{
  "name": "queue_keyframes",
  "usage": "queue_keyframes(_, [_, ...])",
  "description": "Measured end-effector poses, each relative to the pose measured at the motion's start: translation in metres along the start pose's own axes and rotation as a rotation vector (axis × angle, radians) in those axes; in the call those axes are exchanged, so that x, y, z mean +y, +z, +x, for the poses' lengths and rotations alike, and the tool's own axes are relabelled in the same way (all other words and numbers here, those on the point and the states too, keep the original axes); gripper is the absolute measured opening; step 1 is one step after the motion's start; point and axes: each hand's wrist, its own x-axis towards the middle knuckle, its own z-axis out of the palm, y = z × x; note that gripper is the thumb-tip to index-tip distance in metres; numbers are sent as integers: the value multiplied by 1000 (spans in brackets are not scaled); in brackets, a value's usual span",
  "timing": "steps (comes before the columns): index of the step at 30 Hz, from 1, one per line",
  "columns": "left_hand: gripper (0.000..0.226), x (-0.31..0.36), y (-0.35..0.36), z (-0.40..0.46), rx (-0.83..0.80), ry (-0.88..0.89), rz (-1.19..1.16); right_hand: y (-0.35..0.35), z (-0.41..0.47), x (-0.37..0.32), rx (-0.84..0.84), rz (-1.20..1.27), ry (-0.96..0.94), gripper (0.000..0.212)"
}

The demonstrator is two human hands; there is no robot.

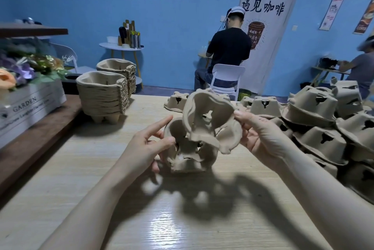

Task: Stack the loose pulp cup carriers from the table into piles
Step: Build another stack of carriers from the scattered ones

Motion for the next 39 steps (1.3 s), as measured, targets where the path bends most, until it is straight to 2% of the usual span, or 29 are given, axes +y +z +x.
queue_keyframes(2, [54, 0, 0, 0, 8, -5, -4, 1, 3, 10, -28, 11, 26, 79])
queue_keyframes(3, [53, -1, 0, 1, 11, -6, -4, 1, 4, 14, -33, 12, 25, 84])
queue_keyframes(4, [52, -2, 0, 1, 10, -5, -4, 1, 4, 16, -32, 4, 13, 78])
queue_keyframes(7, [47, -2, 0, 2, 4, 1, -4, 4, 1, 23, -7, -63, -35, 36])
queue_keyframes(9, [45, -2, 1, 1, 6, -2, -12, 7, -3, 29, 0, -108, -61, 25])
queue_keyframes(14, [48, 0, 2, 0, 12, 3, -4, 9, -8, 40, -12, -139, -95, 26])
queue_keyframes(20, [47, -2, 0, 0, 13, 0, -9, 3, -11, 44, -58, -171, -108, 36])
queue_keyframes(29, [30, 8, 13, -8, 25, 6, 22, 0, -14, 47, -15, -217, -196, 32])
queue_keyframes(32, [41, 9, 10, -9, 16, 19, 3, 1, -13, 51, -17, -255, -212, 37])
queue_keyframes(35, [61, 6, 8, -9, 20, 11, 29, 1, -12, 55, -33, -258, -208, 37])
queue_keyframes(39, [58, 3, 9, -6, 104, 8, 62, 0, -11, 57, -39, -239, -196, 35])
